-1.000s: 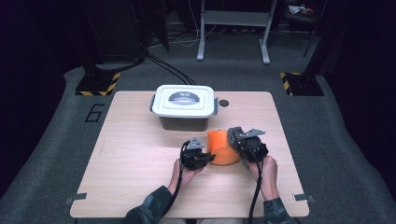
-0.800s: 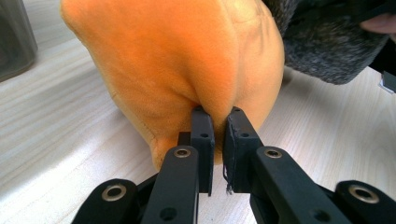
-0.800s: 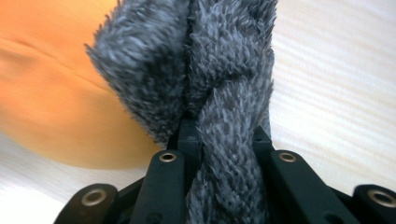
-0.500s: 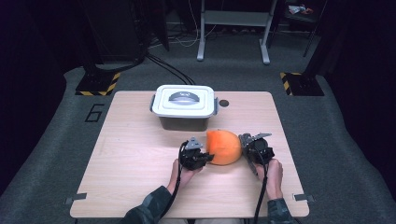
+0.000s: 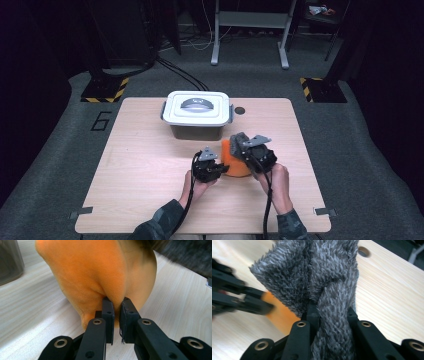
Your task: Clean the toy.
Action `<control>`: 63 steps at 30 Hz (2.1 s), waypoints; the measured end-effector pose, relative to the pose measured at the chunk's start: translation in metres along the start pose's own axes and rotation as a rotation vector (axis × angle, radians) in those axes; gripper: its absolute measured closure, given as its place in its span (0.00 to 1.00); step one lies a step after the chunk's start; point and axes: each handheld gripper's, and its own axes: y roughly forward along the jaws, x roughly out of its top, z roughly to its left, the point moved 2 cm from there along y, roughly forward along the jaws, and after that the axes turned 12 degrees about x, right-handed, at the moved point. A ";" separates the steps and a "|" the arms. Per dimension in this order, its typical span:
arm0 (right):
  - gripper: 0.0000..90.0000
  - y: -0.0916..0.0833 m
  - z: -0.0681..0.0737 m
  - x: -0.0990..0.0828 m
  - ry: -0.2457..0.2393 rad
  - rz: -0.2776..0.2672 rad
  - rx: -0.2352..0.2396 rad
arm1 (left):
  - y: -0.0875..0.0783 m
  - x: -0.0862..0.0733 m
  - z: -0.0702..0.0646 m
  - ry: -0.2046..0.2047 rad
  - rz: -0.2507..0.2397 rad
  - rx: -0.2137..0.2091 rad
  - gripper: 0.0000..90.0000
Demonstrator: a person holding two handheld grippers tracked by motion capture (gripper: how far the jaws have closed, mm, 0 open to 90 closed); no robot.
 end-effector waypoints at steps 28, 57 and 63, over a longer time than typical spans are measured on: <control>0.82 0.033 -0.075 -0.072 0.266 0.101 -0.045 | 0.001 0.001 0.003 0.003 -0.005 -0.010 0.92; 0.83 0.016 -0.050 -0.040 0.164 0.006 -0.019 | 0.009 0.006 -0.004 0.140 -0.047 0.096 0.84; 0.83 -0.024 -0.032 -0.021 0.116 -0.067 -0.030 | -0.007 0.017 -0.007 0.098 -0.066 0.026 0.89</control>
